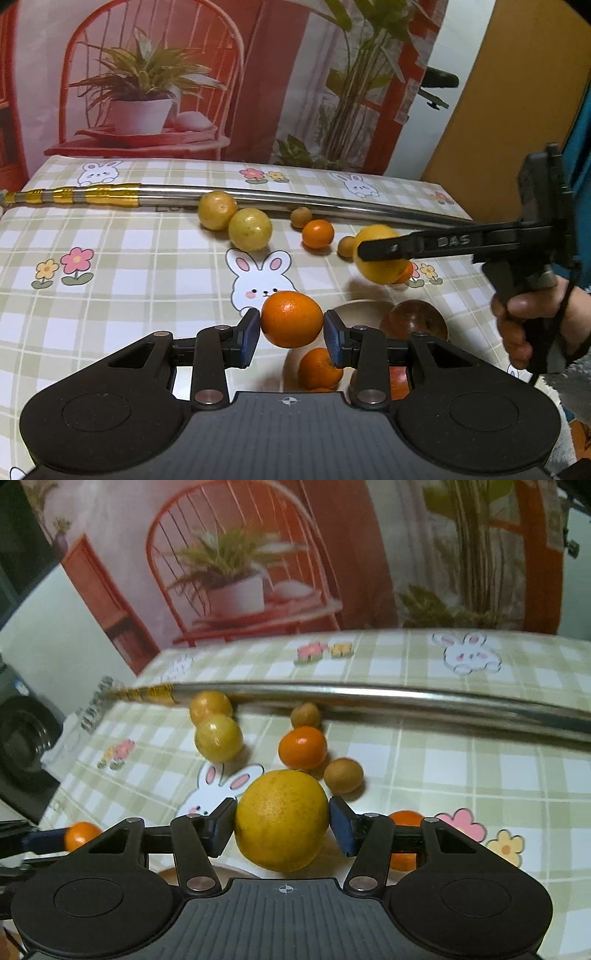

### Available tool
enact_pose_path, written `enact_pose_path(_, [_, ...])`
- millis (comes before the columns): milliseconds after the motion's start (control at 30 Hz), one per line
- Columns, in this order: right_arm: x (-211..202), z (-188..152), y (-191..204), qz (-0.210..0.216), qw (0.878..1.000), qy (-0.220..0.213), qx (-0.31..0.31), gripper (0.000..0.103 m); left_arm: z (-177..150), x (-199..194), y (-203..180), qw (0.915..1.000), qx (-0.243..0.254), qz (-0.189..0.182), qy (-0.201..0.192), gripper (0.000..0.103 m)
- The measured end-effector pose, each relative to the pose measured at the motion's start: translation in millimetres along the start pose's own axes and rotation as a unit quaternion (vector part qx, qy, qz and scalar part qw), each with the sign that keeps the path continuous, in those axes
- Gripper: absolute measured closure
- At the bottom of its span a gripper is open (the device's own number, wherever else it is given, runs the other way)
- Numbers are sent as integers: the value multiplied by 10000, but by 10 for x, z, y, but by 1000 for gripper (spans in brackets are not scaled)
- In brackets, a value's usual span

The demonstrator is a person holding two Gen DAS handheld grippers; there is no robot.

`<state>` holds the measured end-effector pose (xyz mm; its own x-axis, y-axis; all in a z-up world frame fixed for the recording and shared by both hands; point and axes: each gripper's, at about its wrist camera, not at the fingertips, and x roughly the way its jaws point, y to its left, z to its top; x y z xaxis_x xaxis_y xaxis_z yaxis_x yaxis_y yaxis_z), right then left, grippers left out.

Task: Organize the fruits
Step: 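Grasp a small orange with the left gripper while the right gripper grasps a yellow grapefruit, then carry the orange and grapefruit over the cream plate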

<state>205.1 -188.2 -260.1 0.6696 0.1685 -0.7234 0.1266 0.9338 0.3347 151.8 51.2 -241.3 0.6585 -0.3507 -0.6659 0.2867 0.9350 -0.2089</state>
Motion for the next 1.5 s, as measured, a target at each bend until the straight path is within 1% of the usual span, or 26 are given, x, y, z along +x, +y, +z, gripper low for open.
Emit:
enact_pose_path(200, [-316, -76, -7, 102, 9992, -392, -3, 52, 26, 96, -100, 9998, 113, -158, 98, 63])
enact_pose_path(367, [-532, -183, -41, 119, 9977, -671, 56, 52, 60, 312, -150, 9987, 41, -370, 347, 63])
enact_pose_path(433, [-581, -220, -70, 115, 9973, -719, 99, 52, 72, 407, -179, 9978, 10, -461, 481, 63])
enact_pose_path(600, [-652, -291, -132, 74, 9969, -775, 139, 52, 97, 560, -277, 9961, 121, -570, 662, 63])
enact_pose_path(800, [-674, -360, -184, 69, 9966, -796, 205, 52, 86, 697, -311, 9938, 165, -594, 928, 63])
enact_pose_path(967, [-673, -392, -225, 87, 9963, -806, 296, 52, 75, 762, -316, 9924, 167, -571, 1075, 64])
enact_pose_path(1100, [-672, -399, -256, 59, 9960, -821, 336, 52, 85, 789, -318, 9917, 133, -641, 1109, 64])
enact_pose_path(1267, [-692, -412, -271, 38, 9959, -832, 357, 52, 105, 756, -347, 9931, 134, -558, 1025, 64])
enact_pose_path(1400, [-741, -423, -254, 31, 9957, -863, 333, 52, 133, 585, -336, 9955, 15, -510, 802, 63])
enact_pose_path(1500, [-798, -443, -218, 31, 9957, -883, 288, 52, 124, 384, -308, 9981, -64, -264, 546, 62])
